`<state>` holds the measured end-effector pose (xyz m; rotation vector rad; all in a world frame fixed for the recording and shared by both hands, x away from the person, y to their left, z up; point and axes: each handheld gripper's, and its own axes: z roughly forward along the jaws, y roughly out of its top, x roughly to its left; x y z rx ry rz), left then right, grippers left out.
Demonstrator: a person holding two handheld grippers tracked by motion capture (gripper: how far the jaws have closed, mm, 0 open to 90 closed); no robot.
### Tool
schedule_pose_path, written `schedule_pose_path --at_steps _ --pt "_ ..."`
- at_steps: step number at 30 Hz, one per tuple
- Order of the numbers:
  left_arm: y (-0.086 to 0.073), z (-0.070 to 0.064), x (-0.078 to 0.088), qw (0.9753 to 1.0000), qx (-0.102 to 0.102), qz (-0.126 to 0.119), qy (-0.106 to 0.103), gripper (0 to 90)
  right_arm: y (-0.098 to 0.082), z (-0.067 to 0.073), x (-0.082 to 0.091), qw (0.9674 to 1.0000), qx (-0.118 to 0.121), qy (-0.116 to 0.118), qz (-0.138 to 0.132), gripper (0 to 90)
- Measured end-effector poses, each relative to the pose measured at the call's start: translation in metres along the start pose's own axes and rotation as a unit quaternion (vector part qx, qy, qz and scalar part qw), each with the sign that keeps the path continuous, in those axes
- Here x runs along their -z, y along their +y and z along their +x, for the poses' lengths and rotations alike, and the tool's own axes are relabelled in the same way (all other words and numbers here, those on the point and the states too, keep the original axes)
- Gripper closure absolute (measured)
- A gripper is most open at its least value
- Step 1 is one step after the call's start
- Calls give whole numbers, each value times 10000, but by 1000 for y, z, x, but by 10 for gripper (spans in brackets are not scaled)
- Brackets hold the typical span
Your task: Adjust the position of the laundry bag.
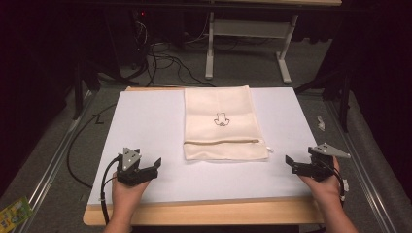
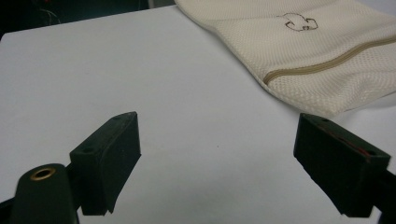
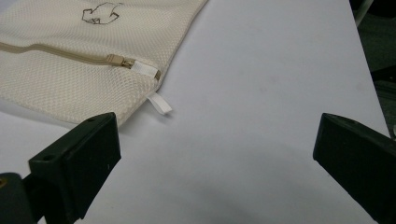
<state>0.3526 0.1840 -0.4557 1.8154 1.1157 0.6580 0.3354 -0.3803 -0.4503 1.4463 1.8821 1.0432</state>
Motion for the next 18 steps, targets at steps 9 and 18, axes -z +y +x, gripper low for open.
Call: schedule_pose_path --at_steps 9,18 --pt "0 -10 -14 9988 52 257 -407 163 -1 -5 3 10000 -28 -20 -63 13" --pt "18 -59 -58 9914 -179 638 -1132 342 0 4 -6 9998 164 62 25 14"
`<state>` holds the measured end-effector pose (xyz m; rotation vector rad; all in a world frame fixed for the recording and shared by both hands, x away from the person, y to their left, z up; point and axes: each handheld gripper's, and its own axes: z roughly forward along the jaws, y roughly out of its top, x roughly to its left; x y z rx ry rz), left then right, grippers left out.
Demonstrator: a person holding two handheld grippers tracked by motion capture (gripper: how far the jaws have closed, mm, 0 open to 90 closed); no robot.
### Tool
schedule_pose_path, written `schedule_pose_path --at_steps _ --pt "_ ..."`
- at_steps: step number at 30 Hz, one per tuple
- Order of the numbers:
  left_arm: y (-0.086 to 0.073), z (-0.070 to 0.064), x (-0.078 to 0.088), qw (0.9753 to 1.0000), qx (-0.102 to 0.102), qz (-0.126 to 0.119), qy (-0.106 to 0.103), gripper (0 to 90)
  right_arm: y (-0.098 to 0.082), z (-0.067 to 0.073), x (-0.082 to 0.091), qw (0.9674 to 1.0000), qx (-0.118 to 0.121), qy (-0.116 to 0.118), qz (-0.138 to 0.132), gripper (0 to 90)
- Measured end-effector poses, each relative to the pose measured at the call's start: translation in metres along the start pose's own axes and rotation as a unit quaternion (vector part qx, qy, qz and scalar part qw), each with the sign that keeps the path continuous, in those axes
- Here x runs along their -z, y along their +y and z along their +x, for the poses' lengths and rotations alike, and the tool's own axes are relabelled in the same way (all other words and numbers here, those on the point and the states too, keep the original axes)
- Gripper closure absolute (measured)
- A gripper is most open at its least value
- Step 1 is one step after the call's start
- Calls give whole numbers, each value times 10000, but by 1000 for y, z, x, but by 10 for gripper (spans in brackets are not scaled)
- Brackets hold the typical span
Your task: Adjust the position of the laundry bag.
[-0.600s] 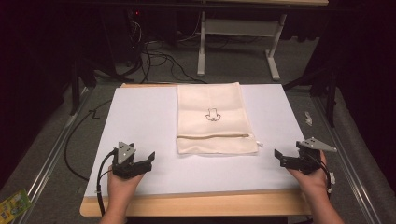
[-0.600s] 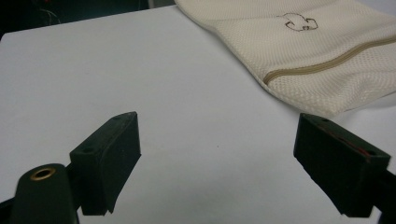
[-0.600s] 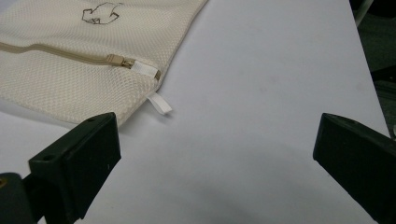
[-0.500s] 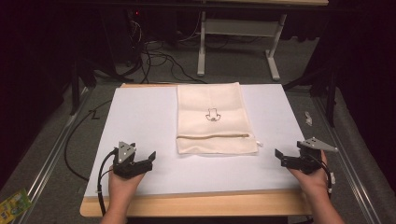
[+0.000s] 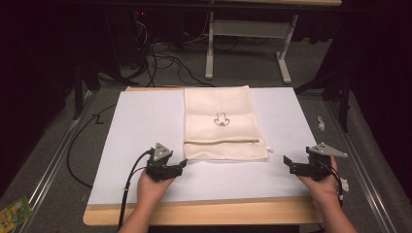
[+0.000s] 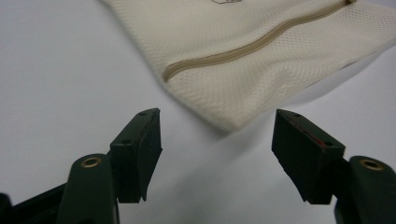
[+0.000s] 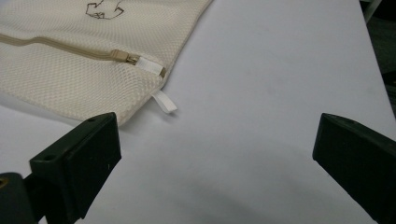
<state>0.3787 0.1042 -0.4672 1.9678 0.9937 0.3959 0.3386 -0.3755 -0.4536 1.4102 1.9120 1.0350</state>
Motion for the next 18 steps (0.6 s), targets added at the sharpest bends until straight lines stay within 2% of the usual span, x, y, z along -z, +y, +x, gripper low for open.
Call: schedule_pose_path --at_steps 3,6,7,8,9,10,11,12,14,15,16,18 --pt "7 -8 -17 10000 3 -11 -69 392 0 4 -2 10000 40 69 13 20" --pt "10 -15 -32 9994 -154 278 100 491 1 12 -6 9996 38 276 46 53" --pt "10 -15 -32 9994 -154 278 100 530 2 16 -9 9993 53 369 66 72" --pt "9 -16 -36 9989 -244 374 160 619 5 21 -13 9989 71 441 105 110" --pt "9 -16 -36 9989 -244 374 160 681 5 21 -13 9989 71 441 105 110" --pt "7 -15 -36 9990 -221 379 117 742 12 33 -24 9982 153 563 126 183" --pt "6 -15 -36 9990 -225 381 118 782 17 39 -31 9976 172 650 168 217" --pt "6 -15 -36 9990 -225 381 118 818 17 39 -31 9976 172 650 168 217" --pt "5 -16 -36 9988 -258 396 79 847 24 50 -45 9967 211 749 236 328" --pt "5 -16 -35 9987 -297 415 72 867 29 58 -60 9967 268 615 456 424" --pt "5 -16 -35 9987 -292 413 61 868 31 62 -67 9965 339 494 582 473" --pt "4 -16 -32 9987 -259 429 -2 869 29 65 -78 9951 504 281 809 654"
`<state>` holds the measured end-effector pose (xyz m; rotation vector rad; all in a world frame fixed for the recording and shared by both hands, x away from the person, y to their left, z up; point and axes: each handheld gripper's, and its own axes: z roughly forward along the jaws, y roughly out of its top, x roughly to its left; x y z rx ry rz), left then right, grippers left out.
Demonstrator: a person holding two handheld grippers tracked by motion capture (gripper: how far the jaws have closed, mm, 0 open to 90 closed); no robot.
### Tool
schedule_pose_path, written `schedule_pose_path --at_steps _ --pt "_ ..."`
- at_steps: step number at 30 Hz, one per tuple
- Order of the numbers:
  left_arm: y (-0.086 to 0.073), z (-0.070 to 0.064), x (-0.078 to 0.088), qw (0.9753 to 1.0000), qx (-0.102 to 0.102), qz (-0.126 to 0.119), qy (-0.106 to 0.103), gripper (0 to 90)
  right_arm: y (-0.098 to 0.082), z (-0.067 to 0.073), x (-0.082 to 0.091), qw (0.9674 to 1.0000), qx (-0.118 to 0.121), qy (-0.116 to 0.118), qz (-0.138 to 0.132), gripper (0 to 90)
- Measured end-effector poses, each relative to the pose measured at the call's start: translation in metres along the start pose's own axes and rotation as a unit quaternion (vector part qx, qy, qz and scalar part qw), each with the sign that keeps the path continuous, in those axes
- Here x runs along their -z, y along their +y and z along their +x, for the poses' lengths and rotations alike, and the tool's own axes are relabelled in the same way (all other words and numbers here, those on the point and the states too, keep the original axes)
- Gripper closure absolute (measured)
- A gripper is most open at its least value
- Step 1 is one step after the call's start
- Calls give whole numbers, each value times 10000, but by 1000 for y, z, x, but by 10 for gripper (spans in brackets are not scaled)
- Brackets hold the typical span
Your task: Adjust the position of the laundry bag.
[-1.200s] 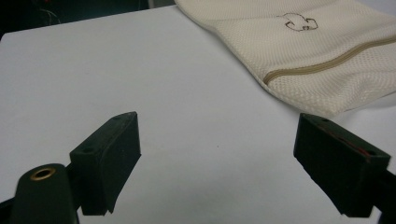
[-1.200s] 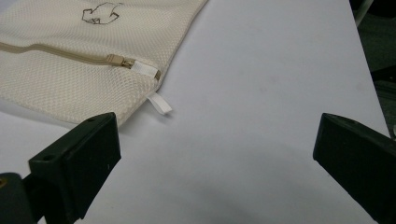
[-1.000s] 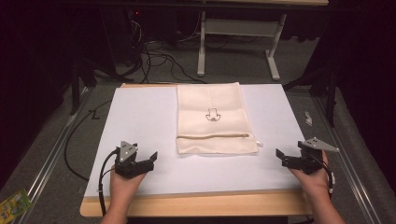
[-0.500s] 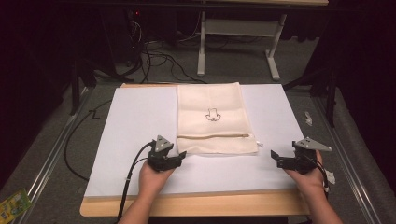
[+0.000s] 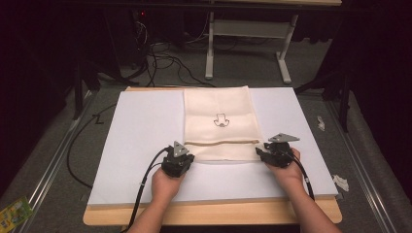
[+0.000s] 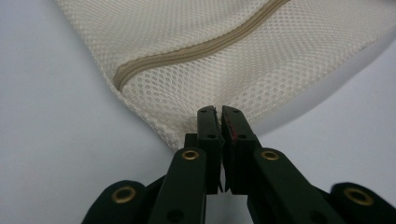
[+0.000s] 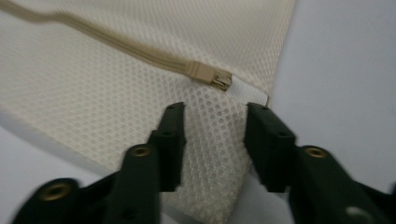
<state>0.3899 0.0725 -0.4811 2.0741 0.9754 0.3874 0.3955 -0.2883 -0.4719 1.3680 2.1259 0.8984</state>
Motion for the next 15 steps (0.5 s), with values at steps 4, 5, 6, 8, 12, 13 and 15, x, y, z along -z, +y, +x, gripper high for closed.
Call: schedule_pose_path --at_steps 4,5,6,8,12,13,15 --pt "-4 -4 7 9999 -84 98 -95 870 -7 2 7 9997 219 90 100 882" --pt "-4 -4 7 9999 -84 98 -95 870 -7 2 7 9997 219 90 100 882" --pt "-8 -9 13 9996 -175 151 -157 870 -13 2 16 9994 253 228 99 895" --pt "-12 -15 20 9989 -331 258 -221 869 -23 6 24 9983 465 315 184 896" --pt "-20 -29 36 9964 -560 475 -430 867 -38 13 47 9970 443 581 264 899" --pt "-25 -33 40 9957 -633 482 -469 867 -44 15 51 9965 484 634 267 898" --pt "-33 -39 49 9948 -717 490 -541 863 -53 19 61 9954 587 703 298 897"
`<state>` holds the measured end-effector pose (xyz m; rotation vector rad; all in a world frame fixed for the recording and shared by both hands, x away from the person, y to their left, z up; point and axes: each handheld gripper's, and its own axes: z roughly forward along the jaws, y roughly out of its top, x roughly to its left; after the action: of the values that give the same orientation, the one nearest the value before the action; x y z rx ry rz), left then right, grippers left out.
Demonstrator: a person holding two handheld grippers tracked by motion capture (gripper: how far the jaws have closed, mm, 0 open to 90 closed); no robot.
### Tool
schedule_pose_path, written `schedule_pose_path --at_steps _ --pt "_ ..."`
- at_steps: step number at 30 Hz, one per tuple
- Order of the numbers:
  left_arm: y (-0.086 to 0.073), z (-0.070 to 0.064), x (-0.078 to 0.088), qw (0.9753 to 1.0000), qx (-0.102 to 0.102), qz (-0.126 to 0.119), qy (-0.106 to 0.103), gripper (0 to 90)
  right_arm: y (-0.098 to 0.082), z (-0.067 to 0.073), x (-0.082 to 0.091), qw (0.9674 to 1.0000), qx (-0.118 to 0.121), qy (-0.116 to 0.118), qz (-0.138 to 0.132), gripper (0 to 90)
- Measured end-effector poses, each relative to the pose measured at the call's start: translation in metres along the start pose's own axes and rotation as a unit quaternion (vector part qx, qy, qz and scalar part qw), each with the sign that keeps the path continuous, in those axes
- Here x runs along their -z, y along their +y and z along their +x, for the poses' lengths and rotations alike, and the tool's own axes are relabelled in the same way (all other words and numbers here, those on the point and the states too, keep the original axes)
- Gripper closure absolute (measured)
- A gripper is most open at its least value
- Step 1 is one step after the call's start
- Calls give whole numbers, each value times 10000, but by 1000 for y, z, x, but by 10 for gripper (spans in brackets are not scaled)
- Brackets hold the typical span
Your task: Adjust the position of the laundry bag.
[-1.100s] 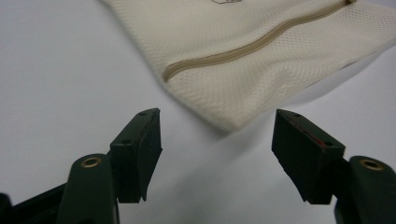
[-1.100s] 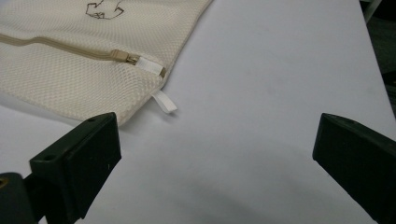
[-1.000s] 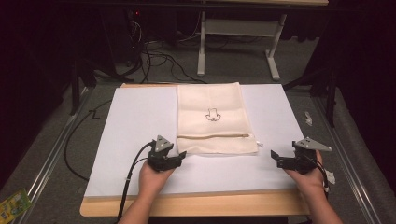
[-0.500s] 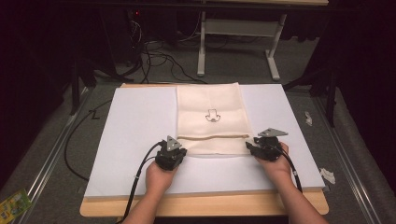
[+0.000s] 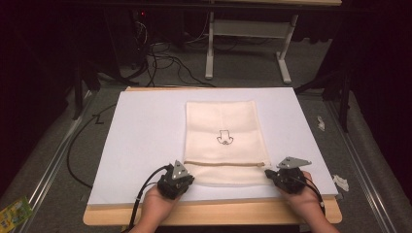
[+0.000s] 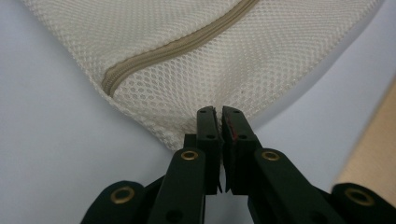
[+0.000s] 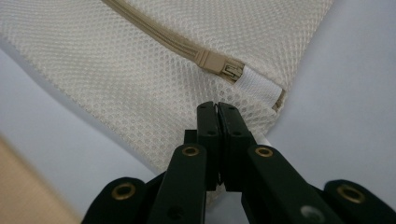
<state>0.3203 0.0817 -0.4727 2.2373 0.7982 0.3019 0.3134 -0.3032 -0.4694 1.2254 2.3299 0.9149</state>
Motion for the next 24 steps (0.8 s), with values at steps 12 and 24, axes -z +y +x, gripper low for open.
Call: schedule_pose_path --at_steps 12,24 --pt "-5 -11 14 9996 93 -145 -211 710 -13 11 17 9998 68 211 -27 769" --pt "-9 33 29 9885 504 -1245 691 361 -1 -8 17 9966 -485 90 -661 531"
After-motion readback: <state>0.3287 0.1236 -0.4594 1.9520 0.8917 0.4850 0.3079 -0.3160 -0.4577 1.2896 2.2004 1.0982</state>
